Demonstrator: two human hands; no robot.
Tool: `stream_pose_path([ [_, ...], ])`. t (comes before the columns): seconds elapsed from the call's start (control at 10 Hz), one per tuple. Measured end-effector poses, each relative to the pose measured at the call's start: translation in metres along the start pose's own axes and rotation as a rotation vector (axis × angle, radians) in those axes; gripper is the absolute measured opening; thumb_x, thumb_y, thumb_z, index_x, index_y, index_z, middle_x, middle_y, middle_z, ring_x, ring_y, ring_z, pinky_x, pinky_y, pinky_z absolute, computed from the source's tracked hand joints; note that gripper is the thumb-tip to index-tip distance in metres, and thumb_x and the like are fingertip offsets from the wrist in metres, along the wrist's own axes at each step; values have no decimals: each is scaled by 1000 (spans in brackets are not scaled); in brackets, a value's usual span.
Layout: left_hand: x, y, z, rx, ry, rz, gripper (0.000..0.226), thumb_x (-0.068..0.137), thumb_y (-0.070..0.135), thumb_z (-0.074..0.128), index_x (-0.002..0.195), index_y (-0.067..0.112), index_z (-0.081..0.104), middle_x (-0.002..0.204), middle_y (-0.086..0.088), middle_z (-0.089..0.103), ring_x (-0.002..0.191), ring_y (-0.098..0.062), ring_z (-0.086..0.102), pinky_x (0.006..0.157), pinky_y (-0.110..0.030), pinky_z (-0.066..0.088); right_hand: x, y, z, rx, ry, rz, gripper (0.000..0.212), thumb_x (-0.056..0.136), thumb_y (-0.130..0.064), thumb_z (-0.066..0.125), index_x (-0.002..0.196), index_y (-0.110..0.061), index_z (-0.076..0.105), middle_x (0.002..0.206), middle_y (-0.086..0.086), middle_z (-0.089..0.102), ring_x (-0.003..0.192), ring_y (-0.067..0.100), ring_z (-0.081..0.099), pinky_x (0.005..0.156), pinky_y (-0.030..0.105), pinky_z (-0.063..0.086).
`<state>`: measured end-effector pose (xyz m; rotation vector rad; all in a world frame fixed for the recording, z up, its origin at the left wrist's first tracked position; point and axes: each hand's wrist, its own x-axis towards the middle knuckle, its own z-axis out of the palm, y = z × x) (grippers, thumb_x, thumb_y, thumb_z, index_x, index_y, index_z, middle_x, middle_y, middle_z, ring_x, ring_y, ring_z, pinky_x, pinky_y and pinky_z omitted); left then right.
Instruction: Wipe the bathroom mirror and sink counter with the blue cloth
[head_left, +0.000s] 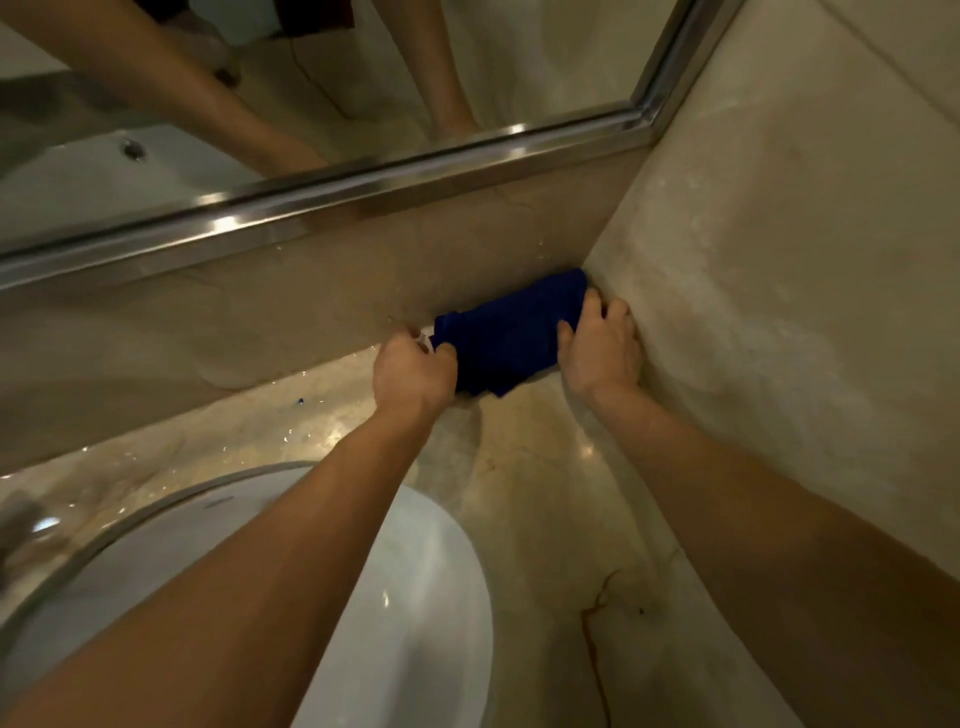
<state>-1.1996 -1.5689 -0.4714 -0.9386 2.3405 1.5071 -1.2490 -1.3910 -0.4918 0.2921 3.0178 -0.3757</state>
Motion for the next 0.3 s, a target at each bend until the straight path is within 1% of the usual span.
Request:
stream_pose_path([
  [0.1, -27, 4, 6, 123, 142, 282, 41, 94, 21, 59, 132, 8, 50, 130, -11, 52, 122, -28, 47, 103, -37, 40, -23, 0, -3, -7, 54, 21, 61, 98, -39, 49, 149, -12, 28, 140, 17, 34, 126, 36, 36, 104, 43, 36],
  [0.2, -54, 2, 22, 9, 43, 388, 41, 94, 19, 59, 134, 11, 51, 133, -8, 50, 120, -23, 50, 104, -37, 43, -56, 7, -4, 39, 90, 21, 64, 96, -37, 53, 149, -13, 28, 145, 15, 32, 129, 33, 35, 107, 42, 35],
  [0.3, -83, -9, 42, 66, -129, 394, 39, 95, 22, 59, 133, 15, 54, 131, -5, 53, 116, -20, 53, 101, -38, 47, -89, 18, -8, 83, 66, 58, 60, 95, -36, 54, 147, -15, 33, 149, 10, 32, 133, 28, 34, 108, 43, 36],
])
